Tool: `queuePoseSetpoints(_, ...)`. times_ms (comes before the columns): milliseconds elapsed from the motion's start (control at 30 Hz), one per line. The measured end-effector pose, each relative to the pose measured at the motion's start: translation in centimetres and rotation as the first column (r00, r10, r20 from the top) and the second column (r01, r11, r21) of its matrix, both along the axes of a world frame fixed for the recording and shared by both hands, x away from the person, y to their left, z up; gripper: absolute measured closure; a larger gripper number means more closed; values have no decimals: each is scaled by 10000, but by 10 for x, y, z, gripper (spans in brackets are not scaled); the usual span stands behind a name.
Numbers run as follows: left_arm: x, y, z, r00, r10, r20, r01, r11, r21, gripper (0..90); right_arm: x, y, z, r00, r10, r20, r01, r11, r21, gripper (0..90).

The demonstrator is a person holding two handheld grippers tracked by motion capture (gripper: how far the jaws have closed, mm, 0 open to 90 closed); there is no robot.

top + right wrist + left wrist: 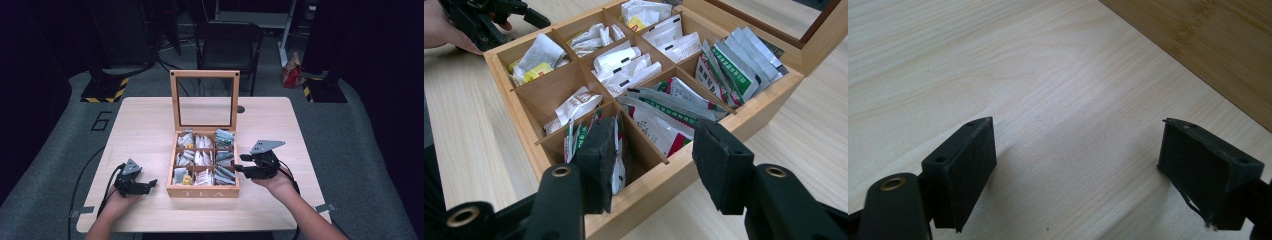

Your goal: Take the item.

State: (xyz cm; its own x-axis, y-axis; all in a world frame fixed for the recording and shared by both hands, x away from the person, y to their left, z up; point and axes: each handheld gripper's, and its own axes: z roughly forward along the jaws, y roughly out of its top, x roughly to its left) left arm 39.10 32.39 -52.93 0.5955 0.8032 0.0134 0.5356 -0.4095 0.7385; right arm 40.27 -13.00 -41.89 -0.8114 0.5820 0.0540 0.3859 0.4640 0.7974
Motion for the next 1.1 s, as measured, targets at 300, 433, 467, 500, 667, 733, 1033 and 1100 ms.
queuePoseSetpoints(300,0,0,0,10000,-50,25,50,10000,65,149,3,7,-6,9997,167,-167,-169,9998,-96,567)
queuePoseSetpoints(433,0,0,0,10000,-32,26,32,10000,52,149,3,11,-8,9995,284,-161,-286,9994,-176,595)
queuePoseSetpoints(467,0,0,0,10000,-44,28,44,10000,60,149,4,12,-9,9994,314,-170,-317,9993,-182,595)
queuePoseSetpoints(500,0,0,0,10000,-44,28,44,10000,60,149,3,13,-10,9994,251,-251,-256,9995,-186,597)
queuePoseSetpoints(667,0,0,0,10000,3,-2,-3,10000,-8,149,3,17,-16,9985,395,-379,-405,9989,-238,618)
queuePoseSetpoints(733,0,0,0,10000,-9,4,9,10000,6,149,3,20,-18,9982,510,-318,-519,9982,-290,636)
queuePoseSetpoints(1033,0,0,0,10000,-42,27,42,10000,57,149,4,26,-23,9969,686,-392,-706,9961,-527,693)
queuePoseSetpoints(1100,0,0,0,10000,-1,-2,1,10000,-5,149,4,27,-24,9966,705,-421,-728,9958,-553,703)
